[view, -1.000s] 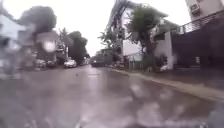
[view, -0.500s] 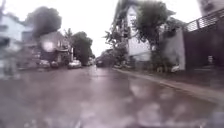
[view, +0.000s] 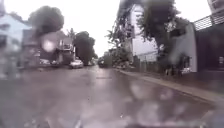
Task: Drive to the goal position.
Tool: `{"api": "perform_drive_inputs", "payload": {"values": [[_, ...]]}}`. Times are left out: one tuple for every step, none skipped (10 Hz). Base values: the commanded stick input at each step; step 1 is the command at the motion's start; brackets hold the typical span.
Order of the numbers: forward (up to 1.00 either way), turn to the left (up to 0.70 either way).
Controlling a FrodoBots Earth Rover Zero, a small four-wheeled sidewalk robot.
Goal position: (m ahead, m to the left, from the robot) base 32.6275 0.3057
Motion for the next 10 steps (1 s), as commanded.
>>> {"api": "perform_drive_inputs", "payload": {"values": [[1.0, 0.01], [1.0, 0.21], [1.0, 0.27], [1.0, 0.27], [1.0, 0.27], [1.0, 0.12], [1.0, 0.0], [1.0, 0.0], [1.0, 0.0], [1.0, 0.0]]}}
